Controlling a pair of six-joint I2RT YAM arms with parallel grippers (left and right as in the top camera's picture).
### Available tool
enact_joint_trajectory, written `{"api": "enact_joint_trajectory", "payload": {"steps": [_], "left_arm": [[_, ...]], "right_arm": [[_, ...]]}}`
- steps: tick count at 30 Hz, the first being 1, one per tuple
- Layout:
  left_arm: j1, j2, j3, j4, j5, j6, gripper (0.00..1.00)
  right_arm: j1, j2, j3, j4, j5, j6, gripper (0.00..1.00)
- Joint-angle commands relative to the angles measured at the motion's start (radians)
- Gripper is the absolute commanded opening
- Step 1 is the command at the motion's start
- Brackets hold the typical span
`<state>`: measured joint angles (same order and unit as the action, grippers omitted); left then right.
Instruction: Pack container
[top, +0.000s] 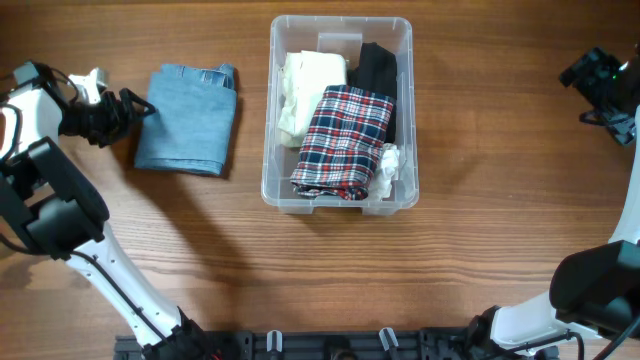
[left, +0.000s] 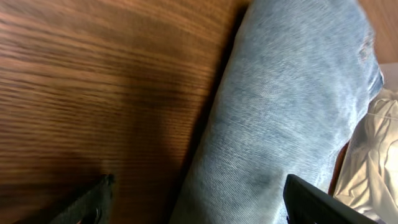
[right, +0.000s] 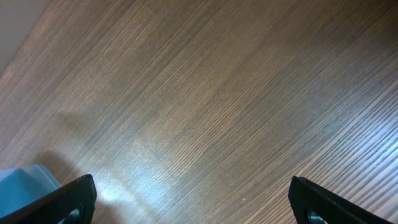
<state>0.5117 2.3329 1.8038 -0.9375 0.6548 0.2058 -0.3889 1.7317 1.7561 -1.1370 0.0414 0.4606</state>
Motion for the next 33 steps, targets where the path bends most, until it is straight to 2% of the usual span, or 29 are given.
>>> {"api": "enact_joint_trajectory", "payload": {"steps": [1, 7, 17, 20, 24, 28, 31, 33], "left_arm": [[-0.004, 0.033, -0.004, -0.006, 0.061, 0.026, 0.88], [-0.012, 0.037, -0.004, -0.024, 0.120, 0.026, 0.87], [-0.108, 0.039, -0.005, -0.089, 0.068, 0.027, 0.85], [-0.130, 0.039, -0.005, -0.099, 0.044, 0.026, 0.81], [-0.137, 0.039, -0.005, -0.106, 0.040, 0.026, 0.63], [-0.133, 0.039, -0.005, -0.118, 0.040, 0.026, 0.36], [-0.133, 0.039, -0.005, -0.118, 0.040, 0.026, 0.11], [-0.133, 0.036, -0.004, -0.119, 0.040, 0.024, 0.04]], "right_arm": [[0.002, 0.007, -0.004, 0.003, -0.009, 0.013, 1.00], [0.002, 0.007, -0.004, 0.003, -0.009, 0.013, 1.00], [0.002, 0.007, -0.004, 0.003, -0.009, 0.013, 1.00], [0.002, 0.007, -0.004, 0.004, -0.010, 0.013, 1.00], [0.002, 0.007, -0.004, 0.003, -0.010, 0.013, 1.00], [0.002, 0.007, -0.004, 0.004, -0.009, 0.013, 1.00], [0.002, 0.007, -0.004, 0.004, -0.009, 0.013, 1.00], [0.002, 0.007, -0.004, 0.003, -0.009, 0.013, 1.00]]}}
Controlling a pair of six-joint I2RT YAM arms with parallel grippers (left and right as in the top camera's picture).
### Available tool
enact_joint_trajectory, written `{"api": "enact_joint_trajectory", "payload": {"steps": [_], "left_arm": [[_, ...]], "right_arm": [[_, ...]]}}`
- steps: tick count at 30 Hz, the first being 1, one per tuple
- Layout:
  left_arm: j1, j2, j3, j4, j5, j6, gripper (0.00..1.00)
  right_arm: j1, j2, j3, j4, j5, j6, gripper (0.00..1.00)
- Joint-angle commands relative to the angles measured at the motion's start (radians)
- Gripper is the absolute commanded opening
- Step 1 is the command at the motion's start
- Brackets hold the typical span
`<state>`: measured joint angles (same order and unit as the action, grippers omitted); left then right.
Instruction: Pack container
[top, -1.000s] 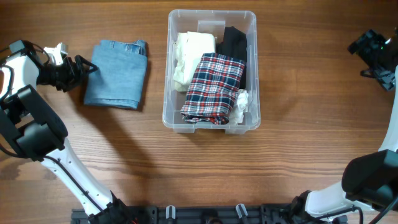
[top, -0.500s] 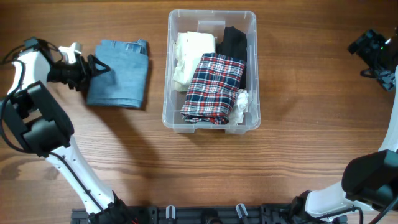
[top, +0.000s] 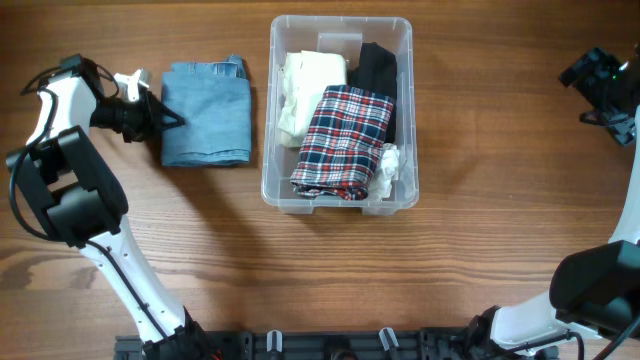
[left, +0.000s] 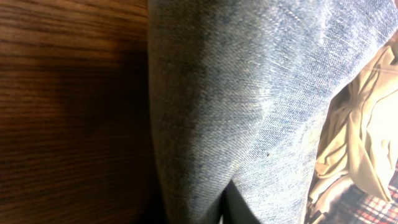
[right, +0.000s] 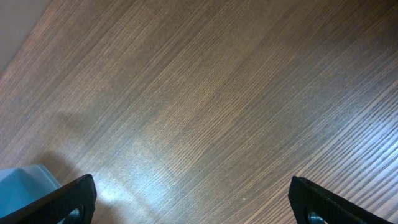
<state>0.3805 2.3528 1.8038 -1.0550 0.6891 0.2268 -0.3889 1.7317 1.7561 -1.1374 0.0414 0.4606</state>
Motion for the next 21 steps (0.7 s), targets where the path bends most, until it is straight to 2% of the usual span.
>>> {"api": "enact_joint_trajectory", "payload": {"steps": [1, 6, 11, 14, 21], "left_arm": [[-0.001, 0.014, -0.004, -0.002, 0.006, 0.001, 0.04], [0.002, -0.013, 0.038, -0.037, 0.012, -0.007, 0.04], [0.021, -0.086, 0.196, -0.146, 0.141, -0.010, 0.04], [0.021, -0.140, 0.270, -0.204, 0.151, -0.013, 0.04], [-0.023, -0.344, 0.313, -0.237, 0.161, -0.115, 0.04]], "right_arm": [[0.002, 0.007, -0.004, 0.004, -0.009, 0.013, 1.00], [0.002, 0.007, -0.004, 0.004, -0.009, 0.013, 1.00], [0.002, 0.007, -0.004, 0.004, -0.009, 0.013, 1.00], [0.002, 0.007, -0.004, 0.004, -0.009, 0.013, 1.00], [0.002, 0.007, -0.004, 0.004, -0.009, 0.013, 1.00]]}}
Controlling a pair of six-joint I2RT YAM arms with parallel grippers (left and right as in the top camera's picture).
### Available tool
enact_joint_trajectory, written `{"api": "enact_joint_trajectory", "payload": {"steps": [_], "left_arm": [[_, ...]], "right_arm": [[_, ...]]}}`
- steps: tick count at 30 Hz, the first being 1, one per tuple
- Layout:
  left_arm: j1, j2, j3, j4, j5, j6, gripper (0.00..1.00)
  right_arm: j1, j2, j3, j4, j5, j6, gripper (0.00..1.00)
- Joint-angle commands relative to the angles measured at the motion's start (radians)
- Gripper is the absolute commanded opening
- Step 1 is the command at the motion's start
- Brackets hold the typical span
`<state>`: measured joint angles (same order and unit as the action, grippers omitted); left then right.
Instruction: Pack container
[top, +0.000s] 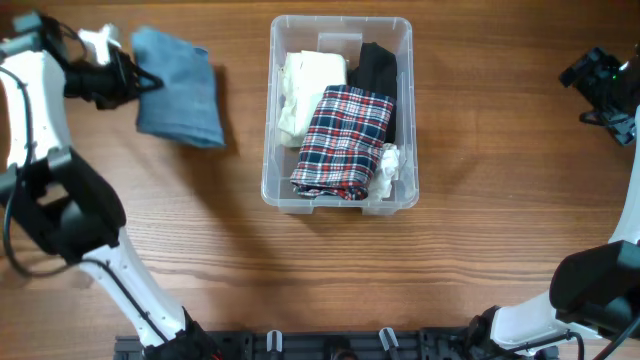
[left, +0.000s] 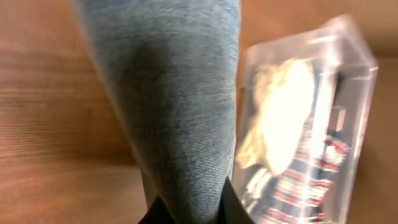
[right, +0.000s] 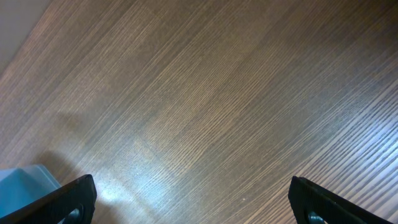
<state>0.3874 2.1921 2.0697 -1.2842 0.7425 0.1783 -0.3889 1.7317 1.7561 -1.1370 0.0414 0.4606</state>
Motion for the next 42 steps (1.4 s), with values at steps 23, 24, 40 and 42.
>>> {"api": "enact_joint_trajectory", "payload": {"steps": [23, 24, 40, 42], "left_arm": [[-0.596, -0.469, 0.042, 0.147, 0.092, -0.518, 0.04], [-0.626, -0.457, 0.042, 0.175, 0.071, -0.545, 0.04], [-0.755, -0.212, 0.042, 0.310, -0.137, -0.745, 0.04], [-0.759, -0.183, 0.042, 0.314, -0.134, -0.745, 0.04]], "right_arm": [[0.002, 0.007, -0.004, 0.003, -0.009, 0.013, 1.00], [0.002, 0.007, -0.004, 0.003, -0.010, 0.013, 1.00], [0.002, 0.007, -0.004, 0.003, -0.009, 0.013, 1.00], [0.002, 0.007, -0.004, 0.003, -0.010, 0.013, 1.00]]}}
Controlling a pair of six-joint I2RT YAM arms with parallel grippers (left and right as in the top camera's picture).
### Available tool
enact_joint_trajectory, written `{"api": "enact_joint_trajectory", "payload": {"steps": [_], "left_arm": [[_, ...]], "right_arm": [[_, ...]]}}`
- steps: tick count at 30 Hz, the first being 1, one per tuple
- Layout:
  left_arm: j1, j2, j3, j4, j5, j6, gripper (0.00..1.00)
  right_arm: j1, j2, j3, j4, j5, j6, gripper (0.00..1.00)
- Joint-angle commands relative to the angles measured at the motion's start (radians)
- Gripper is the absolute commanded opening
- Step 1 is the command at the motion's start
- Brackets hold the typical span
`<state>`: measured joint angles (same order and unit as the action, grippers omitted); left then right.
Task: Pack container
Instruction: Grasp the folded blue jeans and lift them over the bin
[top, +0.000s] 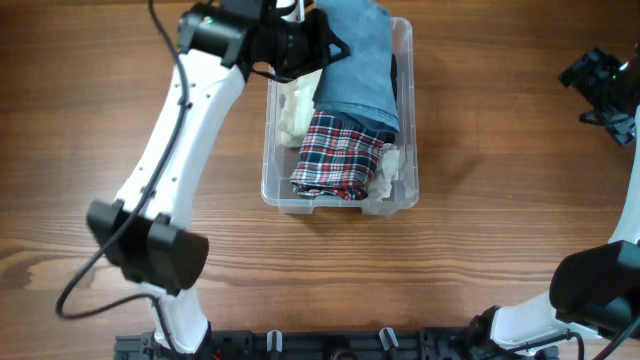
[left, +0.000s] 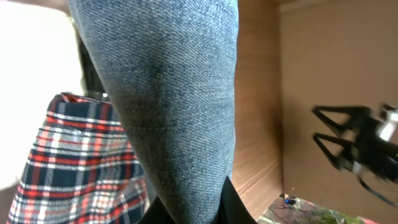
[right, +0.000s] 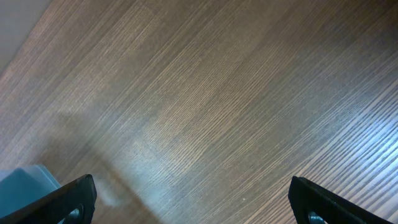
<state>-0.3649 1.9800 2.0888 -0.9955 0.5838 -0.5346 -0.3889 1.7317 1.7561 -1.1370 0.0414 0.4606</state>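
A folded piece of blue denim (top: 358, 60) hangs over the far half of the clear plastic container (top: 404, 190), gripped by my left gripper (top: 322, 45), which is shut on its edge. In the left wrist view the denim (left: 168, 87) fills the middle, pinched between the dark fingers (left: 233, 202). Below it in the container lie a red and navy plaid cloth (top: 340, 155), a cream cloth (top: 292, 110) and a small white item (top: 388, 165). My right gripper (right: 193, 208) stands open over bare wood at the far right of the table.
The wooden table (top: 500, 230) surrounds the container on all sides. My left arm (top: 180, 130) reaches across the left part of the table up to the container. The right arm's head (top: 600, 75) sits at the far right edge.
My left gripper, still shut on the denim, has gone from above the table left of the container to over the container's far half. The right arm has not moved.
The denim lay flat on the table left of the container with my left gripper open beside it. Then the gripper was at its edge. Then the denim was lifted off the table at the far left, and now hangs over the container.
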Motion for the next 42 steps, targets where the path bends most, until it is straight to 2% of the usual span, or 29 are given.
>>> {"api": "enact_joint_trajectory", "payload": {"steps": [1, 8, 10, 11, 13, 14, 15, 20, 30, 35, 37, 42], "left_arm": [[-0.011, 0.048, 0.023, 0.023, 0.024, -0.032, 0.04], [-0.032, 0.113, 0.023, -0.015, 0.024, -0.032, 0.06], [-0.032, 0.121, 0.023, -0.040, 0.010, -0.031, 0.22], [-0.032, 0.124, 0.023, -0.056, -0.006, -0.031, 0.33], [-0.026, 0.125, 0.023, -0.087, -0.052, -0.024, 0.42], [-0.019, 0.125, 0.023, -0.100, -0.068, -0.008, 0.58], [-0.014, 0.125, 0.023, -0.101, -0.069, 0.010, 0.63], [0.010, 0.106, 0.027, -0.096, -0.070, 0.058, 0.68], [0.063, -0.052, 0.027, -0.091, -0.199, 0.061, 0.69], [0.044, -0.103, 0.027, -0.081, -0.236, 0.086, 0.64], [0.021, -0.101, 0.026, -0.069, -0.233, 0.086, 0.58], [-0.059, -0.057, 0.024, -0.040, -0.236, 0.113, 0.31]], "right_arm": [[0.002, 0.007, -0.004, 0.003, -0.010, 0.013, 1.00], [0.002, 0.007, -0.004, 0.003, -0.009, 0.013, 1.00], [0.002, 0.007, -0.004, 0.003, -0.010, 0.013, 1.00], [0.002, 0.007, -0.004, 0.003, -0.009, 0.013, 1.00], [0.002, 0.007, -0.004, 0.003, -0.009, 0.013, 1.00], [0.002, 0.008, -0.004, 0.003, -0.009, 0.013, 1.00], [0.002, 0.008, -0.004, 0.004, -0.009, 0.013, 1.00], [0.002, 0.007, -0.004, 0.003, -0.009, 0.013, 1.00], [0.002, 0.007, -0.004, 0.003, -0.009, 0.013, 1.00], [0.002, 0.007, -0.004, 0.003, -0.009, 0.013, 1.00], [0.002, 0.007, -0.004, 0.003, -0.009, 0.013, 1.00], [0.002, 0.007, -0.004, 0.003, -0.009, 0.013, 1.00]]}}
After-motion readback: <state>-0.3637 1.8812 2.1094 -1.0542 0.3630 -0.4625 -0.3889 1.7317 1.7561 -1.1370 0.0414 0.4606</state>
